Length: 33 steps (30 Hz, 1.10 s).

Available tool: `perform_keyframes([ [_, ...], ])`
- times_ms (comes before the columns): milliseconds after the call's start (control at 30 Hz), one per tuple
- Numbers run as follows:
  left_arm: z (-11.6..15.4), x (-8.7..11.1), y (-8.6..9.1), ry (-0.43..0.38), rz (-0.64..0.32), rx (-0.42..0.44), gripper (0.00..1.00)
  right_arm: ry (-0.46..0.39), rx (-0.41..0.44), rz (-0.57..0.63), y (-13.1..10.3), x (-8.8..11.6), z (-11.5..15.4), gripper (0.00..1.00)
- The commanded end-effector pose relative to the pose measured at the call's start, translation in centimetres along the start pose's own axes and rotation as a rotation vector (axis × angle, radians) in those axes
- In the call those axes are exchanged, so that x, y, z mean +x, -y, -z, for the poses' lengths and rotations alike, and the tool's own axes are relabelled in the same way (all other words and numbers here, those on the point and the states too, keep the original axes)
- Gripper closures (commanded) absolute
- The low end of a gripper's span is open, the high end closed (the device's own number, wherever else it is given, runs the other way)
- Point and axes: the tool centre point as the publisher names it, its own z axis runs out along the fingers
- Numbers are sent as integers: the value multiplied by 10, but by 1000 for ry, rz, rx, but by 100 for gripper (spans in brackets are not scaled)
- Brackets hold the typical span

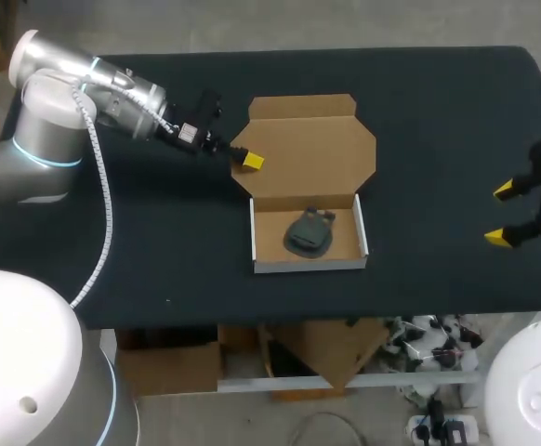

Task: Assemble the packaging by folding the flat box into shape, placing the metal phone stand inside, and closing the box properly

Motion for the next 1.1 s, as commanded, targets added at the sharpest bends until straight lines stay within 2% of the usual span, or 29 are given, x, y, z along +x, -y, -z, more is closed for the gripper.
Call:
perform_keyframes([
  [33,1,4,0,10,-37,6,100,2,0,15,-5,0,3,0],
  [333,6,18,1,29,-167,49,100,9,3,61,-18,-5,10,0],
  [1100,-7,37,-7,162,-387,19,100,1,7,175,-52,-15,19,0],
])
